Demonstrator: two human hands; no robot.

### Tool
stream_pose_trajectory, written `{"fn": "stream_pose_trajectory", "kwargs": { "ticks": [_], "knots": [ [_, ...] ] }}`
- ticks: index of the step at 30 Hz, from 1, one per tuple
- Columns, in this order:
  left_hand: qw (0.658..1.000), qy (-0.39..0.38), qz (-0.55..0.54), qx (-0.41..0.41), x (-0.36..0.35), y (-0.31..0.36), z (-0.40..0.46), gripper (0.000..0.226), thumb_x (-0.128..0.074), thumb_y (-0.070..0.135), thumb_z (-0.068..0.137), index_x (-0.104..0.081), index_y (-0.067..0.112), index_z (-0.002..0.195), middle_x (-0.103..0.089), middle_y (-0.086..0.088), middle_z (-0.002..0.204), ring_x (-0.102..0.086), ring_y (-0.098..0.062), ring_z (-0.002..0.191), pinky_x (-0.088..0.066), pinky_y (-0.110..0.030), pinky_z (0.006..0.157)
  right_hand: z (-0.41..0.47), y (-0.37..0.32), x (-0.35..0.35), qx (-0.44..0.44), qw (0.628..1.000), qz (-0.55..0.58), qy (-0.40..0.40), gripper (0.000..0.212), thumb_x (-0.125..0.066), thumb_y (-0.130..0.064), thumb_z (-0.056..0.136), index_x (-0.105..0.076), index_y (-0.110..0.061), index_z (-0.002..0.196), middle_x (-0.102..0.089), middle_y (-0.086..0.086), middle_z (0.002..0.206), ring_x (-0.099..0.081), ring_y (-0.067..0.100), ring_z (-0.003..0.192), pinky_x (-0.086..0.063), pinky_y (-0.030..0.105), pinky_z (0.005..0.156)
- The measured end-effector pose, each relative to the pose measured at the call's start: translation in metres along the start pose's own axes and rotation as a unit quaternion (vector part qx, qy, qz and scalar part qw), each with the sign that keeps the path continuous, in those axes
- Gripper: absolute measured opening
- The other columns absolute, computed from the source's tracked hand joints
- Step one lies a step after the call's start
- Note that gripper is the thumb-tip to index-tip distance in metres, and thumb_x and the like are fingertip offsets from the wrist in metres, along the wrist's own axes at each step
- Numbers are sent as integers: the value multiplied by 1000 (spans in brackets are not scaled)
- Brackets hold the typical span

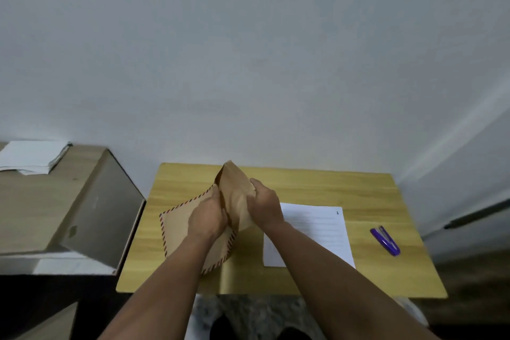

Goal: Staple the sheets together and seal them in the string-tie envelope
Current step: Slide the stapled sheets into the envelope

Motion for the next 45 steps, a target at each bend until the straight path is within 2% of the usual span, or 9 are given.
{"fn": "stream_pose_trajectory", "kwargs": {
  "ticks": [6,10,14,19,24,26,29,36,45],
  "knots": [
    [998,-46,38,-2,2,-12,22,68,-46,21,102,-18,12,162,-70,-15,122,-68,-37,107,-53,-43,76,26,24,6,-81,995,55,7,48,-72,-39,93,-66,-13,133,-75,9,118,-69,21,107,-54,32,96],
    [998,-56,34,7,1,-18,33,57,-47,15,97,-32,10,152,-72,-15,115,-69,-38,100,-49,-41,69,46,44,32,-89,994,59,-1,46,-73,-34,94,-66,-12,133,-70,6,131,-64,19,122,-48,30,100],
    [997,-62,37,15,-1,-15,43,60,-46,18,99,-29,9,156,-70,-16,122,-68,-39,105,-51,-43,74,59,92,68,-133,991,-9,13,43,-68,-31,95,-64,-13,135,-67,8,134,-61,23,125,-45,32,102],
    [996,-65,55,26,-10,-3,54,69,-43,21,102,-15,11,164,-69,-18,124,-67,-39,107,-53,-45,76,43,193,114,-284,956,-74,-9,59,-68,-27,88,-54,-7,142,-57,11,144,-55,31,131,-44,35,98],
    [995,-59,62,47,-23,8,57,67,-44,21,102,-16,11,163,-70,-19,121,-67,-39,104,-53,-45,74,13,291,132,-403,909,-85,-70,64,-76,-29,73,-59,-2,128,-69,10,107,-67,28,97,-57,38,85],
    [995,-55,68,55,-28,9,57,64,-45,23,102,-21,12,160,-71,-18,120,-68,-39,102,-56,-48,75,7,314,132,-423,896,-109,-79,79,-82,-39,68,-52,-4,133,-67,13,119,-66,31,107,-56,39,87],
    [993,-52,73,73,-35,13,56,60,-44,23,103,-23,14,158,-71,-17,117,-69,-39,100,-54,-46,72,5,324,131,-432,886,-150,-76,93,-86,-48,71,-39,-8,141,-59,16,134,-60,34,120,-52,40,89],
    [988,-47,102,103,-56,14,51,55,-40,21,102,-28,13,155,-73,-15,100,-67,-36,79,-52,-43,64,5,329,119,-434,874,-191,-107,104,-91,-52,63,-31,-19,140,-46,17,140,-51,38,126,-50,51,96],
    [984,-28,101,143,-60,19,30,53,-40,21,104,-27,14,155,-73,-18,110,-70,-40,95,-50,-43,69,9,332,111,-473,863,-151,-91,108,-95,-34,64,-25,-18,144,-50,15,140,-51,36,129,-50,50,99]
  ]
}}
Point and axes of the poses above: each hand's wrist, its own z-axis towards the middle knuckle, its own x-axis out of the back of the hand, y = z × x, the point moved 6 cm from there along z, towards the middle knuckle
